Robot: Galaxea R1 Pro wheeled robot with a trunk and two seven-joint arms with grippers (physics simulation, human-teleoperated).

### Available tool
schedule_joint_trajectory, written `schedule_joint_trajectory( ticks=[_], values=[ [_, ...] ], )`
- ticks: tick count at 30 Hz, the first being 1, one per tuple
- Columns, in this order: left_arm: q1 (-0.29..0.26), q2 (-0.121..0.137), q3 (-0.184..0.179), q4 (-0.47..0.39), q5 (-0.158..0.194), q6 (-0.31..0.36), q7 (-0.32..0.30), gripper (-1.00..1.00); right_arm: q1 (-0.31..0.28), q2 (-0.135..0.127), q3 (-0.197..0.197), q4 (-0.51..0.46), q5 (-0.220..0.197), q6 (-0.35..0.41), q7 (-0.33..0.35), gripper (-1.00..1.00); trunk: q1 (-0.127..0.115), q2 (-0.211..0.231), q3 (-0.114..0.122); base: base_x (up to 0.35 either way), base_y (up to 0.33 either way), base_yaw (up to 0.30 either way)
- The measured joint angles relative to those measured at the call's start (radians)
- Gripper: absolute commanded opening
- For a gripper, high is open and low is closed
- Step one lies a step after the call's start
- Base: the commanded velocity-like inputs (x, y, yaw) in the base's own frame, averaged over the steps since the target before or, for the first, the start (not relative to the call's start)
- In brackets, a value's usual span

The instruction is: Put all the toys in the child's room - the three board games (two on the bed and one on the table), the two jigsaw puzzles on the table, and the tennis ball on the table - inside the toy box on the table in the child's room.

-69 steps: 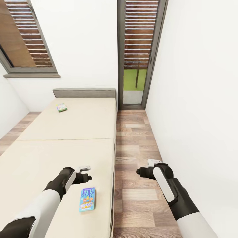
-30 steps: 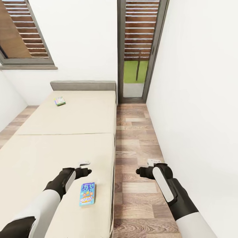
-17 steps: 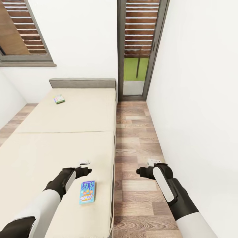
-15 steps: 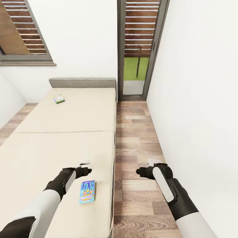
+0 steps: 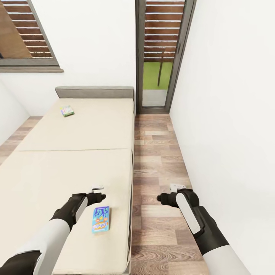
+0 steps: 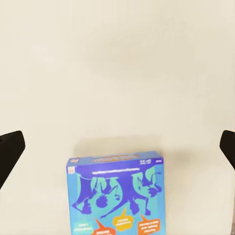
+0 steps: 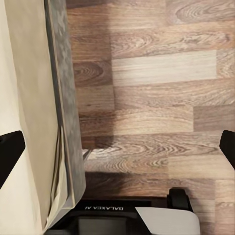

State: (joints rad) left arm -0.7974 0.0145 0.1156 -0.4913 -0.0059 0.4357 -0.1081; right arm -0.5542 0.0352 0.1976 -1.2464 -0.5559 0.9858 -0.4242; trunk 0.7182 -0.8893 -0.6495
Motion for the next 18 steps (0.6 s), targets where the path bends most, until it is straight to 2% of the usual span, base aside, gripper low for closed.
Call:
schedule_joint_trajectory(
  ticks=[18],
  values=[
    [-0.003, 0.0, 0.0, -0.004, 0.0, -0.001, 0.0, 1.0, 0.0, 0.0, -0.001, 0.0, -0.001, 0.0, 0.0, 1.0, 0.0, 0.0, -0.029, 0.0, 0.0, 0.0]
  ],
)
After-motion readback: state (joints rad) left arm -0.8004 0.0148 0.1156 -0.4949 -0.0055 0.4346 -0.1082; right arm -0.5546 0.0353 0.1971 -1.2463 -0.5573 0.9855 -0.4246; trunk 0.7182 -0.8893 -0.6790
